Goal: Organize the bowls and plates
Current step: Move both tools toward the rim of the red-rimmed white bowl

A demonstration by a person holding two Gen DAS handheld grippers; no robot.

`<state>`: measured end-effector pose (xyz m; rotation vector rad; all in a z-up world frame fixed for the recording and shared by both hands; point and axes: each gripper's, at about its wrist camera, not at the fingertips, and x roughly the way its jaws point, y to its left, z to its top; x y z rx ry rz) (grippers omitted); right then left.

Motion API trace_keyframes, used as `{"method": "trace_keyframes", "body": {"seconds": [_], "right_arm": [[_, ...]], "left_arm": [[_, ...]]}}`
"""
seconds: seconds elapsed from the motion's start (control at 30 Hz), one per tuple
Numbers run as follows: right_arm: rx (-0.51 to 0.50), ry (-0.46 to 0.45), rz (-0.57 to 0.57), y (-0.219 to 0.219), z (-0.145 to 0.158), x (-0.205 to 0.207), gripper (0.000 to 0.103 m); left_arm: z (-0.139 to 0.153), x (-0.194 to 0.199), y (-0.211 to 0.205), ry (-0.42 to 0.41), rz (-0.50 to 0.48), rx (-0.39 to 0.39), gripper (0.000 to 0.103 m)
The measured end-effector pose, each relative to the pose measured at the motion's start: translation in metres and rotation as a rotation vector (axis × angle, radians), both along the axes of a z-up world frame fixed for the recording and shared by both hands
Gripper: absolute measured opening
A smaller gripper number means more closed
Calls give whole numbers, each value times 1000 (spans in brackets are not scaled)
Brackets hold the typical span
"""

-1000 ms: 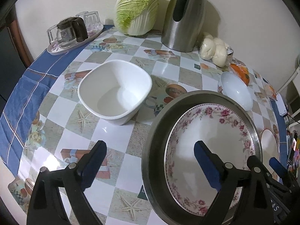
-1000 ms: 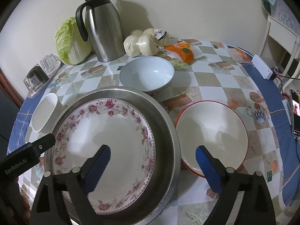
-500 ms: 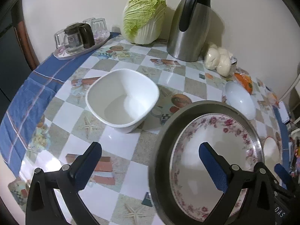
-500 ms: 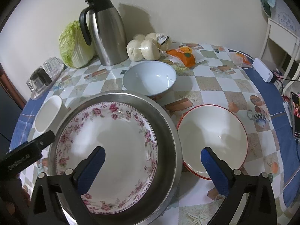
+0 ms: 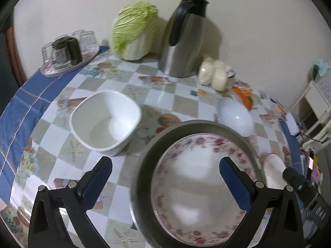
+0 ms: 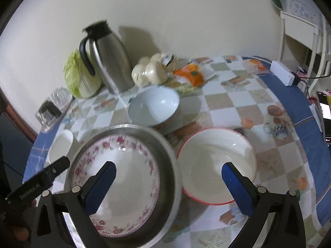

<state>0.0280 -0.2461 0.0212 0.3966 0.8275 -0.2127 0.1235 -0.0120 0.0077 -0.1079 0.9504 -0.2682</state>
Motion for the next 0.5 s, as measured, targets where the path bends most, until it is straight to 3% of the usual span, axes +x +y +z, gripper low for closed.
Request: {"method": "trace_keyframes", "body": {"seconds": [0.3, 0.5], "right_arm": [[4, -71, -172, -77, 25, -38, 103], [53, -52, -223, -112, 16, -50, 103]], "left_arm": [[22, -9, -48, -49, -117, -41, 103], [20, -15, -100, -37, -229, 5, 103]]}}
